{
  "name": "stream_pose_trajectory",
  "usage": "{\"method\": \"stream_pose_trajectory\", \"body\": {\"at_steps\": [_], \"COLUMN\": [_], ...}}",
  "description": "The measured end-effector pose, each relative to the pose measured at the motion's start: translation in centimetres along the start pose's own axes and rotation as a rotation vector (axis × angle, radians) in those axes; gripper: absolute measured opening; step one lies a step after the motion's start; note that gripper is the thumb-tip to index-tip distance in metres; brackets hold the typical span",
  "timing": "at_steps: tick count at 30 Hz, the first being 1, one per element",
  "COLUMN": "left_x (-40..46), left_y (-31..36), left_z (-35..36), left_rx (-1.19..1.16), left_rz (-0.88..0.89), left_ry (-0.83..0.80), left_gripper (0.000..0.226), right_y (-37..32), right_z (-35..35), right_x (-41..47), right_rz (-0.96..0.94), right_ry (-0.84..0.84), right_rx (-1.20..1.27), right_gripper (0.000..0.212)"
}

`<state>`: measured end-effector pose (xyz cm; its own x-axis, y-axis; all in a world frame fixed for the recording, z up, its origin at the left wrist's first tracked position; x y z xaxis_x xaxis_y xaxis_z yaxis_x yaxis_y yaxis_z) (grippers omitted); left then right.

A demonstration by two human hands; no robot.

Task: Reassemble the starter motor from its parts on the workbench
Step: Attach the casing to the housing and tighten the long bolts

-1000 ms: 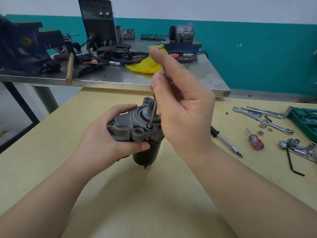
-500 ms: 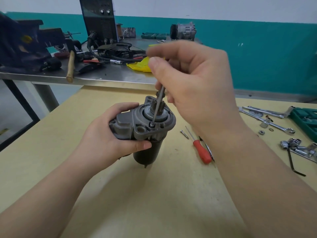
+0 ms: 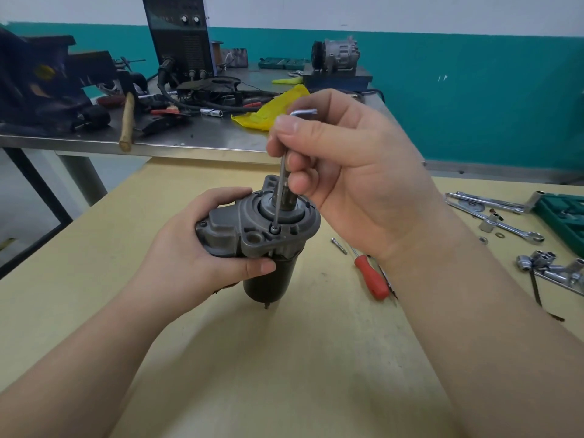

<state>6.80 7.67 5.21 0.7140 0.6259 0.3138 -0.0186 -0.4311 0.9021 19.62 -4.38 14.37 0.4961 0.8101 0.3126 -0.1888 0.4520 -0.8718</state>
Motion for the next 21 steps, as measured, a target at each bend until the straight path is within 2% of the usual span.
{"method": "stream_pose_trajectory", "body": {"at_steps": [4,6,9,12,15,19,21], "left_x": [0.0,0.1,0.1,0.1,0.1,0.1,0.0], "left_y": [0.2,0.2,-0.1,-0.2,-0.1,-0.1,0.0], "left_z": [0.2,0.2,0.1,0.1,0.2,0.3,0.3], "left_rx": [0.008,0.028,0.041,0.038,0.028,0.018,0.013], "left_rz": [0.012,0.028,0.036,0.026,0.024,0.008,0.002], "left_ry": [0.001,0.009,0.014,0.007,0.001,-0.024,-0.022], "left_gripper": [0.083,0.085,0.085,0.087,0.085,0.096,0.092], "right_y": [-0.2,0.6,0.5,-0.7,-1.5,-2.6,-2.6], "right_z": [-0.4,0.4,0.7,1.8,2.2,1.2,1.0], "right_x": [-1.7,-2.4,-2.7,-3.4,-2.9,-1.5,-1.0], "right_rz": [-0.511,-0.639,-0.779,-0.986,-0.963,-0.707,-0.573], "right_ry": [0.279,0.298,0.282,0.264,0.195,0.166,0.171], "right_rx": [-0.320,-0.404,-0.499,-0.794,-0.892,-0.771,-0.687], "right_gripper": [0.020,0.017,0.030,0.032,0.030,0.018,0.008]}}
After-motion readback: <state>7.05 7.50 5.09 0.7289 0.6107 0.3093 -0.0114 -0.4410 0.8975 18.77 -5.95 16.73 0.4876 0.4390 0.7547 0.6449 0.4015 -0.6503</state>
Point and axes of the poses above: each hand's wrist, its own x-axis towards the middle knuckle, its own z-axis out of the palm, y = z × x, the point moved 7 cm from there along x, towards the middle knuckle, and after that the axes turned 4 degrees about y, right-handed, at the moved point
